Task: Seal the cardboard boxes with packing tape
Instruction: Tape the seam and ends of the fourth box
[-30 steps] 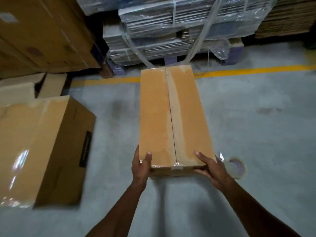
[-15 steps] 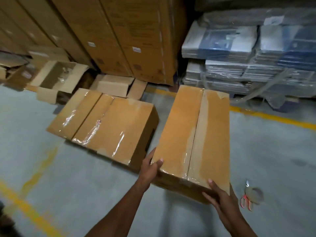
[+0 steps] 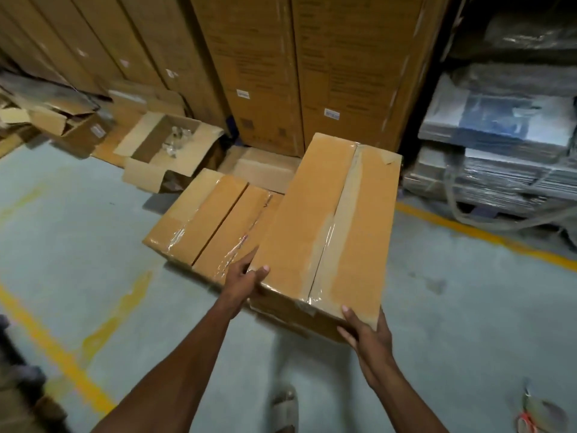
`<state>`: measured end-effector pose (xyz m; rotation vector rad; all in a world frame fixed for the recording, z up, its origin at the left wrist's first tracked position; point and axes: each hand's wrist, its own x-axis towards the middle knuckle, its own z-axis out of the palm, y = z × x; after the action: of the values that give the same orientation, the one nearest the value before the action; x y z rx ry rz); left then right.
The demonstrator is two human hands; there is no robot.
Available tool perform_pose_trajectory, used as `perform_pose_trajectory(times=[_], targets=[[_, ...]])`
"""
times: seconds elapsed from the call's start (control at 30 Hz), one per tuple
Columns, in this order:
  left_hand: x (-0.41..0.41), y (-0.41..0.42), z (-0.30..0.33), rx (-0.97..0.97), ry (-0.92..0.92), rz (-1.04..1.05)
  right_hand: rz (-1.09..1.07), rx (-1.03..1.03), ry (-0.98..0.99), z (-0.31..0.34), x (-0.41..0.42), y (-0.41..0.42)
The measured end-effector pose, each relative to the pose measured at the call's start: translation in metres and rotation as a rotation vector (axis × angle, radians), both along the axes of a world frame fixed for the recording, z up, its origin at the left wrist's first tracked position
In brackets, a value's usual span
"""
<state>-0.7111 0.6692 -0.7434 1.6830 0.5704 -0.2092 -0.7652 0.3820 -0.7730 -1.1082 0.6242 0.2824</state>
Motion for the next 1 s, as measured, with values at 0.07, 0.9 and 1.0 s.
perform_pose_trajectory(times=[0.07, 0.9, 1.0], targets=[[0.013, 0.038, -0.029, -0.016, 0.003, -0.002, 0.005, -0.016, 0.019, -0.021, 0.012, 0.035], [0.087, 0.133, -0.164, 0.187, 0.142, -0.19, 0.328, -0.49, 0.331, -0.163, 0.085, 0.128], [0.085, 0.131, -0.154, 0.242, 0.166, -0.255, 0.415, -0.558, 0.32, -0.142, 0.082, 0.117]])
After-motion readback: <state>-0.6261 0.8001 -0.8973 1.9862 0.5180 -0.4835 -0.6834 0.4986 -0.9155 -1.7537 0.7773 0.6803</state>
